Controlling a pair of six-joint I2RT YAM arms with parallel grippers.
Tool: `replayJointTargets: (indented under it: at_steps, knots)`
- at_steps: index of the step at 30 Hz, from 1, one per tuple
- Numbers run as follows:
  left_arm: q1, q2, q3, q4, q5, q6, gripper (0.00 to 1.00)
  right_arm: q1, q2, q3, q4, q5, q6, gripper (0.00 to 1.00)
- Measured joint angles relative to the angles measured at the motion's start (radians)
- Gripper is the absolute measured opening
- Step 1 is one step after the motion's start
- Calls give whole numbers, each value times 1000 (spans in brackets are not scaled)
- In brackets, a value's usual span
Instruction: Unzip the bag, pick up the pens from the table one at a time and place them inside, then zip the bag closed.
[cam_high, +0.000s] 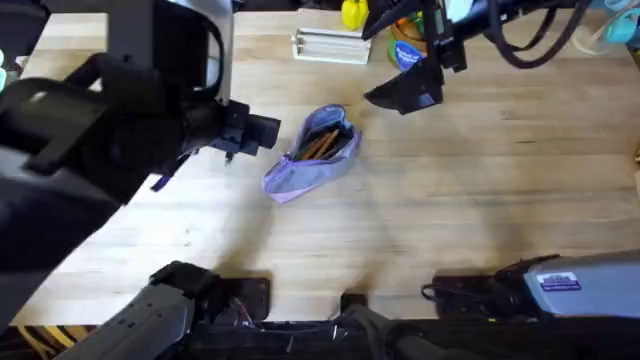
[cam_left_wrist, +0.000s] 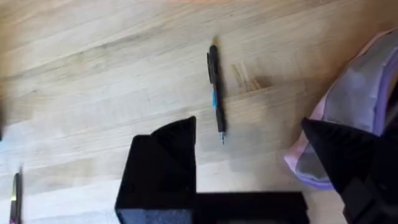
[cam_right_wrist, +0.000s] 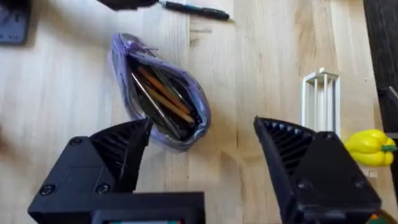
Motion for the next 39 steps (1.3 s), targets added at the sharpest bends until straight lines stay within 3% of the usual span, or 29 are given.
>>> replayJointTargets:
  at_steps: [7, 13, 17, 21, 25, 36, 39]
  knots:
    - [15, 232, 1, 110, -28, -9, 993, -30, 0, 0, -10, -51, 201, 992]
    - [133, 308, 1, 186, -16, -70, 993, -44, 0, 0, -11, -59, 308, 992]
    - [221, 348, 1, 225, 39, -90, 993, -45, 0, 0, -13, -60, 333, 992]
    - [272, 399, 1, 244, 111, -90, 993, -45, 0, 0, -12, -60, 344, 992]
    - [288, 466, 1, 238, 182, -55, 993, -45, 0, 0, -12, -60, 349, 992]
    - [305, 585, 31, 231, 253, -22, 988, -45, 0, 0, -14, -61, 362, 992]
    - [306, 599, 43, 236, 260, -19, 761, -45, 0, 0, -15, -63, 385, 992]
